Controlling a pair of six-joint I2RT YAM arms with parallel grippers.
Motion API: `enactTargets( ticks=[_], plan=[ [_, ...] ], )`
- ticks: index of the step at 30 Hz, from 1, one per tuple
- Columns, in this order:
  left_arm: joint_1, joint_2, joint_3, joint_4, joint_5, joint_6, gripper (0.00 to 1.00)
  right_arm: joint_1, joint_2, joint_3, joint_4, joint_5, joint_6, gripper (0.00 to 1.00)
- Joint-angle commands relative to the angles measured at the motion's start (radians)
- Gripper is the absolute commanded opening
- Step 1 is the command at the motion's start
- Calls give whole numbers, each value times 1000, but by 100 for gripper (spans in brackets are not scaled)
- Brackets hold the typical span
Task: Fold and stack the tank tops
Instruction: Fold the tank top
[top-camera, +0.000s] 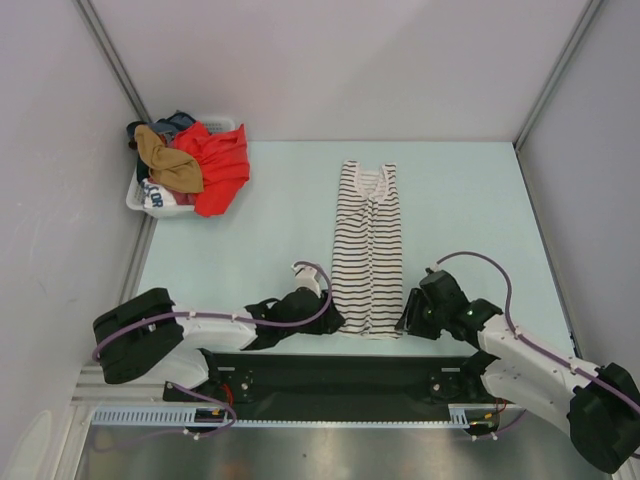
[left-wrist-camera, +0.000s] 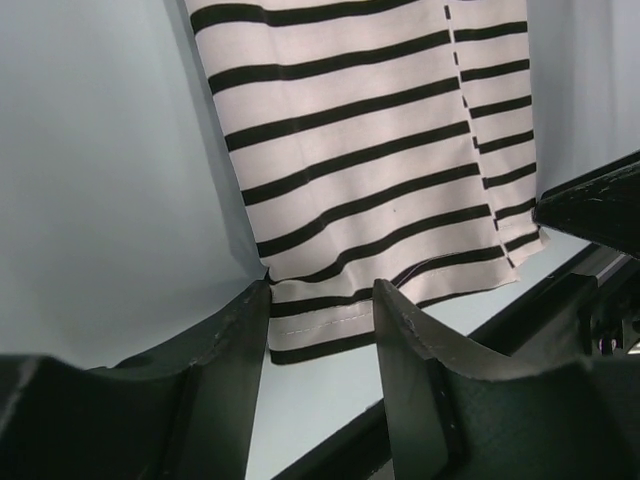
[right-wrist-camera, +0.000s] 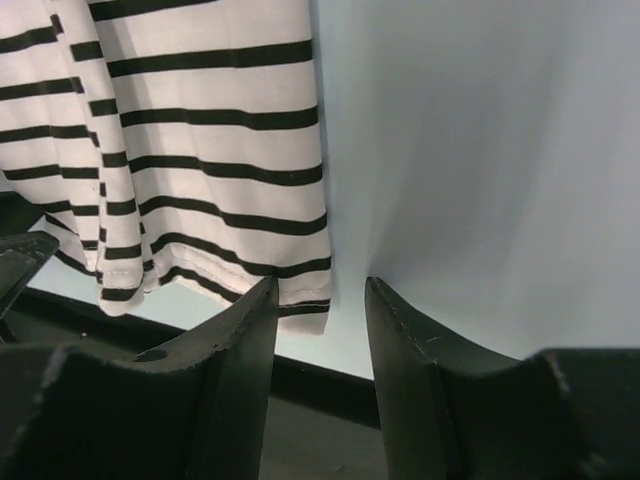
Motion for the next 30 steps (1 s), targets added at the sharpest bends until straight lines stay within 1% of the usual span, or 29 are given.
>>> enactTargets(
  ticks=[1, 3, 7, 8, 9, 10, 11, 14, 15, 16, 17, 19, 20, 23, 25, 29, 30],
  plan=[
    [-24, 7, -22, -1, 32, -23, 52, 33, 19, -21, 17, -6, 55, 46],
    [-34, 17, -16, -9, 33, -26, 50, 47, 36, -23, 37, -12, 61, 45],
    [-69, 17, -13, -30, 6, -45, 47, 81, 58, -12, 18, 1, 71, 33],
    [-73, 17, -14, -39, 4, -48, 47, 82, 52, -17, 5, 1, 75, 29],
    [-75, 15, -21, -42, 4, -51, 45, 85, 41, -20, 2, 1, 79, 18],
    [-78, 14, -24, -44, 3, -57, 44, 90, 23, -21, -6, 1, 85, 12],
    [-80, 12, -30, -50, 1, -60, 43, 93, 15, -21, -23, 1, 87, 11],
    [-83, -8, -47, -81, -23, -72, 45, 99, -4, -14, -58, 11, 82, 12],
    [-84, -20, -48, -94, -29, -72, 52, 99, -4, -9, -64, 14, 81, 13],
    [-84, -25, -48, -107, -34, -72, 57, 101, -4, -9, -68, 14, 81, 14],
    [-86, -28, -47, -136, -43, -74, 62, 101, -4, -8, -68, 11, 78, 22],
    [-87, -40, -47, -151, -45, -75, 64, 102, -2, -3, -66, 5, 76, 30],
    [-89, -42, -50, -160, -43, -77, 65, 102, -1, -1, -68, 5, 75, 35],
    [-99, -54, -48, -194, -46, -91, 64, 105, 1, 3, -74, 4, 70, 38],
    [-110, -63, -56, -213, -57, -104, 62, 108, -2, 6, -83, 5, 67, 38],
    [-116, -75, -80, -210, -48, -123, 55, 115, -8, 8, -94, 5, 65, 34],
    [-116, -72, -80, -210, -45, -124, 51, 116, -8, 8, -98, 7, 65, 34]
  ],
)
